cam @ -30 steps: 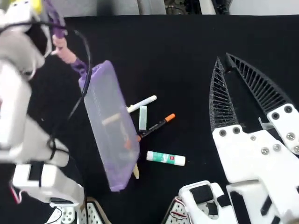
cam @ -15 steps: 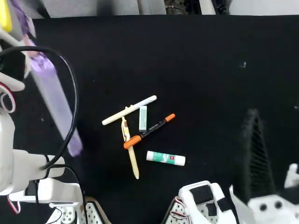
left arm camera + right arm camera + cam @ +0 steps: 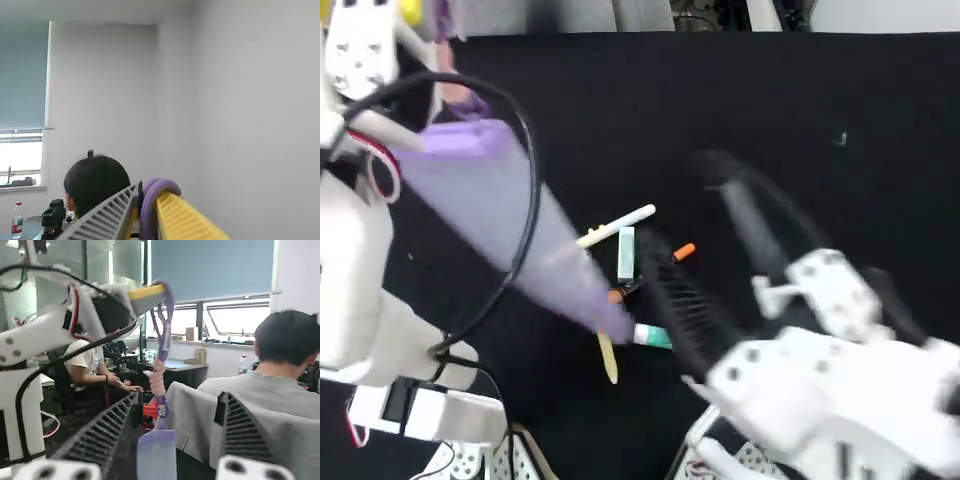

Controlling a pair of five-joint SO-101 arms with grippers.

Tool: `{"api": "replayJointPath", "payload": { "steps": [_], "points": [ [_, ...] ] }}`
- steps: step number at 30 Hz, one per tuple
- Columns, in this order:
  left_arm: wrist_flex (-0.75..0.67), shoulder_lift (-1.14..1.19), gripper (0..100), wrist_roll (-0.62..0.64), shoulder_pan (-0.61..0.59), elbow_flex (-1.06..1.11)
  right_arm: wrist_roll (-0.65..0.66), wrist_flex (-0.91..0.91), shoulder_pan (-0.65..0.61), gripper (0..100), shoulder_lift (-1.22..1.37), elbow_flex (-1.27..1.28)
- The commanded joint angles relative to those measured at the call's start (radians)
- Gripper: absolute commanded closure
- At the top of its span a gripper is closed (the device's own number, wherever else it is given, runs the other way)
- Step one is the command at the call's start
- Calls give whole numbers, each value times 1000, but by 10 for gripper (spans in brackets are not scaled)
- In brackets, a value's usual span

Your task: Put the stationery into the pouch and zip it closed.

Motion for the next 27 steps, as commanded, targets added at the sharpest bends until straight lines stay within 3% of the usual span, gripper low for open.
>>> {"api": "replayJointPath", "payload": {
  "steps": [1,8,27],
  "points": [
    [-60,-8,972,-46,51,22,98,-229,-147,750,-150,289],
    [-170,-18,972,-52,53,137,178,-333,-229,750,-214,446],
    [-172,-9,972,-51,54,148,181,-419,-206,750,-61,512]
  ]
}}
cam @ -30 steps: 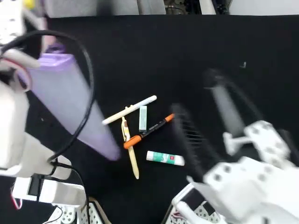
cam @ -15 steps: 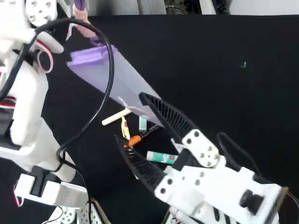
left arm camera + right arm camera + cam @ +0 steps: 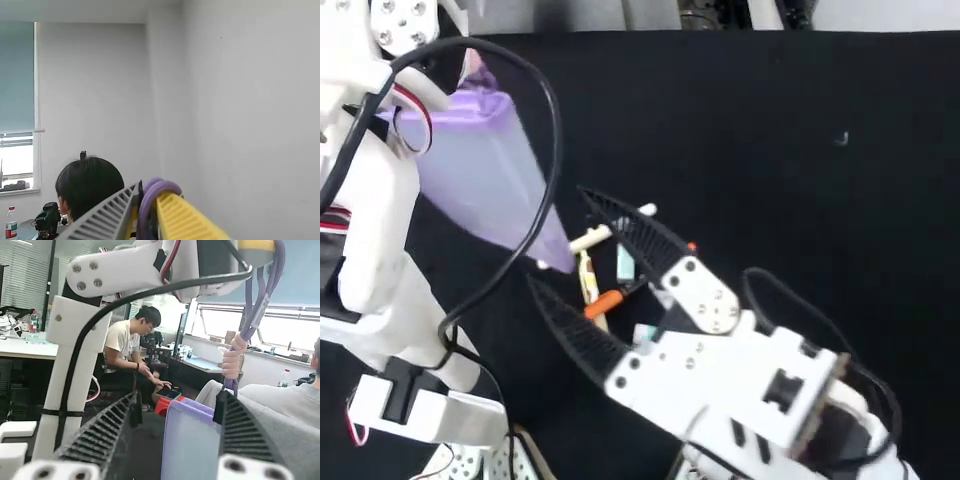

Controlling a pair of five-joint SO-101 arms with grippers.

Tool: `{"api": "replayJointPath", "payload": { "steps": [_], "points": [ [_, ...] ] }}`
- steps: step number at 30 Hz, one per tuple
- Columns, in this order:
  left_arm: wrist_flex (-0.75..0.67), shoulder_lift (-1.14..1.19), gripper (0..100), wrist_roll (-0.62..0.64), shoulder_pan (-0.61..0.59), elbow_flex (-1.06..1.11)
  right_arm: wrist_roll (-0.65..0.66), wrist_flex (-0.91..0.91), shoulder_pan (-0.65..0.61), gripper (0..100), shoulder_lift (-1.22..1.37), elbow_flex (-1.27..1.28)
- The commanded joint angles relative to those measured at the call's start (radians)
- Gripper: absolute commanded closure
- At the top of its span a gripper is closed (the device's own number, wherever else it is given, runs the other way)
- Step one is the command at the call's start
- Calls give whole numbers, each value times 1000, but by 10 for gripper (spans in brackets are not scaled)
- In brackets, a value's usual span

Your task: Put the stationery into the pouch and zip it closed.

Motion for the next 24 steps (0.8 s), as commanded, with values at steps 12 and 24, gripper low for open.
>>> {"api": "replayJointPath", "payload": {
  "steps": [12,24],
  "points": [
    [21,-9,972,-3,13,4,0,-288,132,751,74,225],
    [28,-9,972,-5,8,4,-54,-288,245,749,77,193]
  ]
}}
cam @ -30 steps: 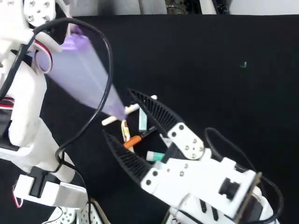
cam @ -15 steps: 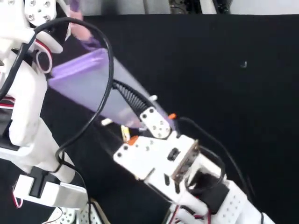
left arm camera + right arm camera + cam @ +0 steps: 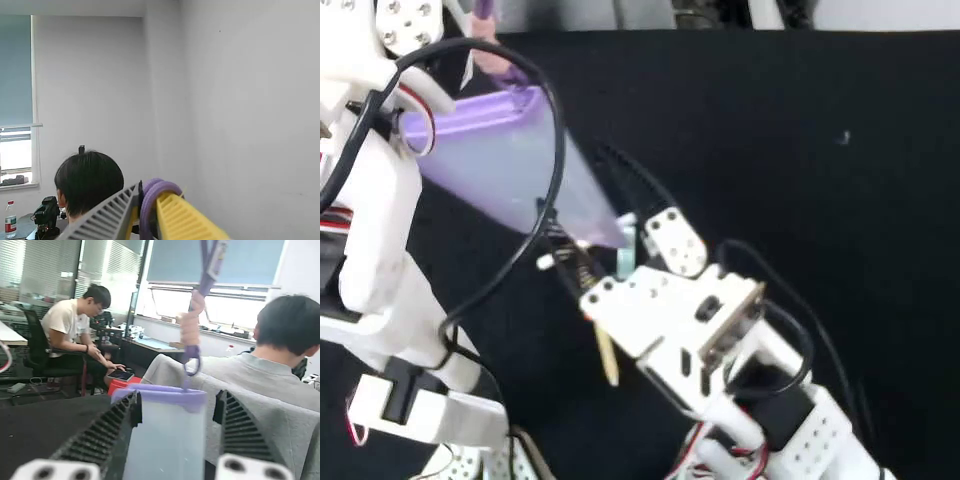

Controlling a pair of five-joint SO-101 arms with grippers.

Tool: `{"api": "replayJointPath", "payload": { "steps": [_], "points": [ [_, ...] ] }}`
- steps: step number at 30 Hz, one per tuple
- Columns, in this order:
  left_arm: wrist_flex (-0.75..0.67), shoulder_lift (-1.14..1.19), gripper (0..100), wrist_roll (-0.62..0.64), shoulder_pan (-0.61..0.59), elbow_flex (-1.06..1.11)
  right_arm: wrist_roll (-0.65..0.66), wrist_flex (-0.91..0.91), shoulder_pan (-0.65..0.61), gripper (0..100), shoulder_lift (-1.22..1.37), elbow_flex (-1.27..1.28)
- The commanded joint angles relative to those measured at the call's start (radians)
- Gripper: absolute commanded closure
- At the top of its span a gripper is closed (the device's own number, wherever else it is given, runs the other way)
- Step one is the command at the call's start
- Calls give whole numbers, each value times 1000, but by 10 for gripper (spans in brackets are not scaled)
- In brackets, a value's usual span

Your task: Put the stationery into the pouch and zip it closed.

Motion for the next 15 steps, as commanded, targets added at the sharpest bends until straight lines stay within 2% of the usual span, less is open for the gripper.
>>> {"api": "replayJointPath", "payload": {
  "steps": [1,5,10,15],
  "points": [
    [2,-9,972,-5,5,4,-66,-23,25,749,10,-38],
    [-2,-9,972,-5,7,4,-83,-25,25,750,21,-38],
    [-2,-9,972,-5,10,5,-78,-35,-31,750,159,-58],
    [6,-9,972,-5,5,5,-77,-38,-34,750,263,-97]
  ]
}}
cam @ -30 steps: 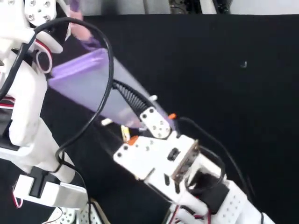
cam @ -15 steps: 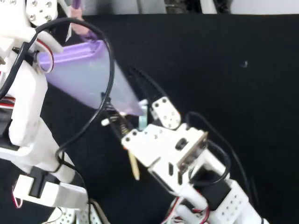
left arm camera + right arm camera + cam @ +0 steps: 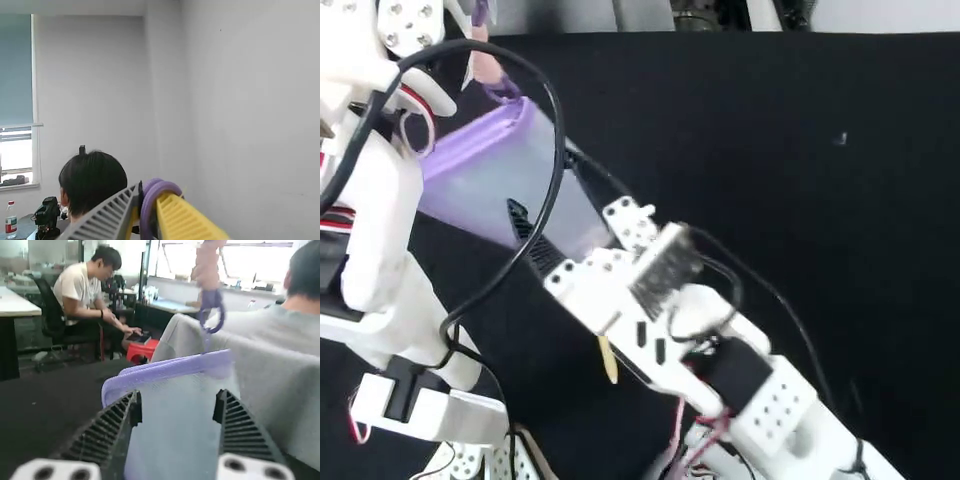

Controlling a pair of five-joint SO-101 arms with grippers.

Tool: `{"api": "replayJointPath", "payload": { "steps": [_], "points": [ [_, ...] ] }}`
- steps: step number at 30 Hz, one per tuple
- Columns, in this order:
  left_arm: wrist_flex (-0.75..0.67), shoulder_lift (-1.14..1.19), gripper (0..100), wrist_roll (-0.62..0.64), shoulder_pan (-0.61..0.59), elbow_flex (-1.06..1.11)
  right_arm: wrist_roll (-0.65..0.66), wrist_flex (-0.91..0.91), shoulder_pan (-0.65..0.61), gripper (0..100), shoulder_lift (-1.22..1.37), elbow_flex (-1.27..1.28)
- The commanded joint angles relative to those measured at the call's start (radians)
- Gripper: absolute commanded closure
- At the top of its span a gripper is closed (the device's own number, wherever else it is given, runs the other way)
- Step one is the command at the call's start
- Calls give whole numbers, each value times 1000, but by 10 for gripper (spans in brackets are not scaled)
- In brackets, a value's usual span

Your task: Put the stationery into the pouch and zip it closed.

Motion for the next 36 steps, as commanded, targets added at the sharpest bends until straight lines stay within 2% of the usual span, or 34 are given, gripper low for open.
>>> {"api": "replayJointPath", "payload": {
  "steps": [1,9,15,22,32,36],
  "points": [
    [6,-11,972,-5,5,5,-3,-23,-9,750,65,-88],
    [6,-18,972,-5,5,4,0,-20,15,750,65,-142],
    [6,-18,971,-5,4,1,110,32,26,750,70,-200],
    [6,-18,971,-5,4,-1,117,83,41,750,76,-248],
    [-3,-18,971,-6,5,-4,117,126,109,750,291,-355],
    [2,-18,971,-87,13,-4,118,212,109,750,329,-437]
  ]
}}
